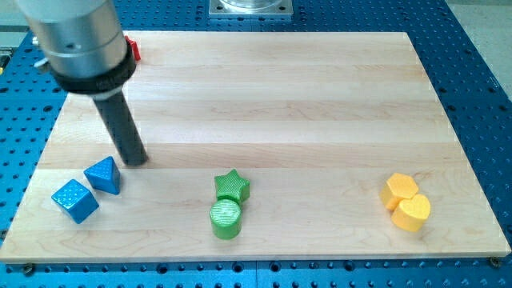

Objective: Separate the yellow blocks

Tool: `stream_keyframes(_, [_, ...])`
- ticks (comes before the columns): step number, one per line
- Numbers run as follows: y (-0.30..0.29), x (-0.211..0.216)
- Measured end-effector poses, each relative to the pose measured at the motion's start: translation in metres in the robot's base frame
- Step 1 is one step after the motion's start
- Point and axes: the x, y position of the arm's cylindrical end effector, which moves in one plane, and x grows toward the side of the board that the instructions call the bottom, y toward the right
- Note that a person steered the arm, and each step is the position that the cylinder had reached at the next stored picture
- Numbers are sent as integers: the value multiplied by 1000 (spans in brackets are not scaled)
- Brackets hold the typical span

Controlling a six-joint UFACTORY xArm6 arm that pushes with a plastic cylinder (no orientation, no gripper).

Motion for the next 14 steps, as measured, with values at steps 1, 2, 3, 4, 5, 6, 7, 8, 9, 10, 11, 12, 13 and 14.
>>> stream_keyframes(1, [62,-4])
stream_keyframes(2, [75,-18])
stream_keyframes(3, [149,-11])
stream_keyframes(4, [279,-11])
stream_keyframes(5, [394,1])
stream_keyframes(6, [412,44])
stream_keyframes(7, [407,74])
stream_keyframes(8, [372,78])
stream_keyframes(9, [327,79])
stream_keyframes(10, [301,61])
stream_keyframes(11, [288,39])
stream_keyframes(12, [248,39])
stream_keyframes(13, [296,56])
stream_keyframes(14, [293,49])
